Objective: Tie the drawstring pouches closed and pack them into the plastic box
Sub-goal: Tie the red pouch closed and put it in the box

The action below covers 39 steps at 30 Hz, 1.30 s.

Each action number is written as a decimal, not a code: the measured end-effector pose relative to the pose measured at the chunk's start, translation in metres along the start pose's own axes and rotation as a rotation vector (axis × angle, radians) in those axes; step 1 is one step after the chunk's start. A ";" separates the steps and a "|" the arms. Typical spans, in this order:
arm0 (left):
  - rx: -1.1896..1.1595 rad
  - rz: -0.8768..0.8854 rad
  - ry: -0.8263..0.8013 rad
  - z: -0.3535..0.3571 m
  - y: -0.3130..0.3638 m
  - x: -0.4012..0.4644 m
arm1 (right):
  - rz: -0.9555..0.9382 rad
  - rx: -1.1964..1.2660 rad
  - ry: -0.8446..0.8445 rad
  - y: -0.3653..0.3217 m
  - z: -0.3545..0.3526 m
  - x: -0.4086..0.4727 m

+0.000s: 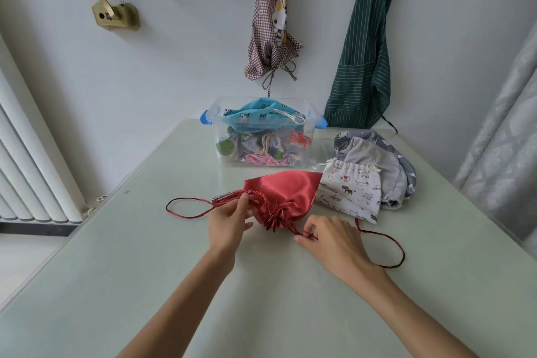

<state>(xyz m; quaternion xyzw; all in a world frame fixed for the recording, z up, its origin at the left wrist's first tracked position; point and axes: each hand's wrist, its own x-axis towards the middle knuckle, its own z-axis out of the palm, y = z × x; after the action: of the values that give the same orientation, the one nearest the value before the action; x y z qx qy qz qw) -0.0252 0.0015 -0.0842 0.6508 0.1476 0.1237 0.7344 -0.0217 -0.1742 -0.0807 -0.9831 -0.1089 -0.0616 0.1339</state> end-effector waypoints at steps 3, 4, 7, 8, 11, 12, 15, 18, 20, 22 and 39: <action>-0.066 0.002 -0.028 0.002 0.006 0.001 | -0.063 0.015 0.020 0.001 -0.003 0.001; -0.086 0.005 -0.038 0.002 0.008 0.002 | -0.078 0.073 0.003 0.003 -0.005 0.003; -0.161 -0.001 -0.067 0.001 0.015 0.009 | -0.007 0.441 -0.072 0.007 -0.009 0.012; -0.208 -0.024 -0.085 0.001 0.017 0.011 | 0.056 0.600 -0.096 0.007 -0.013 0.017; -0.359 -0.125 -0.155 0.004 0.020 0.017 | 0.152 0.842 -0.256 0.002 -0.023 0.019; -0.373 -0.149 -0.169 0.004 0.020 0.018 | 0.116 0.801 -0.284 0.002 -0.026 0.018; -0.401 -0.206 -0.140 0.000 0.015 0.022 | -0.024 0.670 -0.197 0.007 -0.027 0.017; -0.470 -0.273 -0.080 -0.006 0.005 0.023 | -0.015 0.629 -0.153 0.013 -0.018 0.018; -0.491 -0.300 -0.080 -0.008 0.003 0.023 | -0.037 0.553 -0.117 0.014 -0.009 0.016; -0.413 -0.280 -0.108 -0.012 0.006 0.025 | -0.051 0.519 -0.052 0.016 -0.006 0.013; 0.032 -0.049 -0.341 0.002 0.034 0.035 | -0.318 -0.062 -0.078 -0.007 -0.004 0.005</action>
<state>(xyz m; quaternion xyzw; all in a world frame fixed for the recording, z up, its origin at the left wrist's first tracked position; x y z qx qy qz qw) 0.0083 0.0164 -0.0524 0.6701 0.0386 -0.0087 0.7412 -0.0192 -0.1675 -0.0744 -0.9588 -0.2661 -0.0473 0.0876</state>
